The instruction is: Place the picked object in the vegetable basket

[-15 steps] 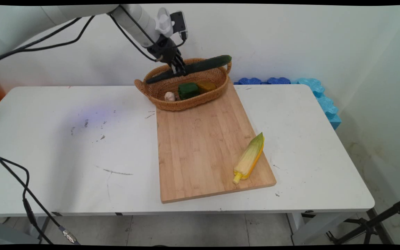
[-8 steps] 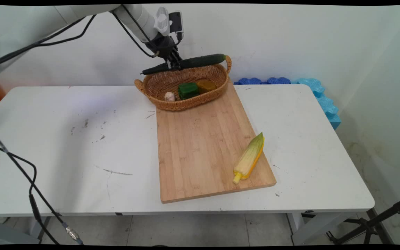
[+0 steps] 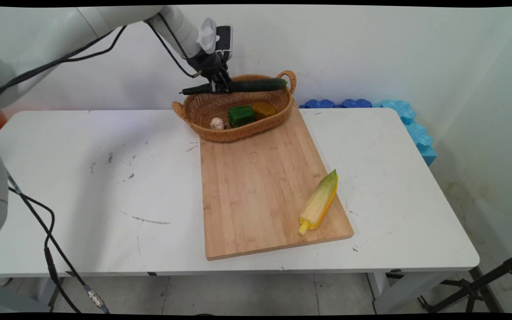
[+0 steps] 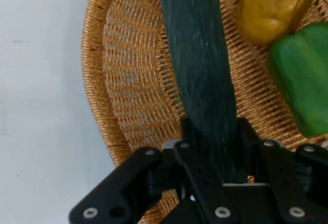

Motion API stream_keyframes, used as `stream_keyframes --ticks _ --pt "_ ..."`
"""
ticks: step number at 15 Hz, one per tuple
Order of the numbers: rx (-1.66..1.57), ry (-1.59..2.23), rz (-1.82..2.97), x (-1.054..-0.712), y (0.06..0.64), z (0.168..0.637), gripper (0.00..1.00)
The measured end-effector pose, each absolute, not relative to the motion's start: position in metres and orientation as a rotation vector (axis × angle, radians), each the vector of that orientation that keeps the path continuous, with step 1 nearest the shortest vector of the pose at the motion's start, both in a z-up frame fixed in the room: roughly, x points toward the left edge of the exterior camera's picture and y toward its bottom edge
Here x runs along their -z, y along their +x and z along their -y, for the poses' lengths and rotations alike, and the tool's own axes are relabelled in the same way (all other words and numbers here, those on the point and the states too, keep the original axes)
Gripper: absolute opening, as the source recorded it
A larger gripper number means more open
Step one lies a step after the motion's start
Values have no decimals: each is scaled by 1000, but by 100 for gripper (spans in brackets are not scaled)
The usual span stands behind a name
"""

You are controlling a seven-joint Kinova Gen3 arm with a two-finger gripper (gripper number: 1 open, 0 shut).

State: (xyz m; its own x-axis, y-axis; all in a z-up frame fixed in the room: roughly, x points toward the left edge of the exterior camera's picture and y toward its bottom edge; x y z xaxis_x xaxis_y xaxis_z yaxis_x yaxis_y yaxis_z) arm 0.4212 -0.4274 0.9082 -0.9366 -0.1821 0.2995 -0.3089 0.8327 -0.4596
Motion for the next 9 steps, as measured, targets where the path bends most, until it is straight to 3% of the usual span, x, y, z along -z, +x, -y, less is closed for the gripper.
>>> stream_keyframes --ticks 1,2,9 --pt "-751 363 2774 -905 423 429 0" --pt "-746 350 2776 -903 424 431 100" --pt "-724 293 2780 -896 426 436 100"
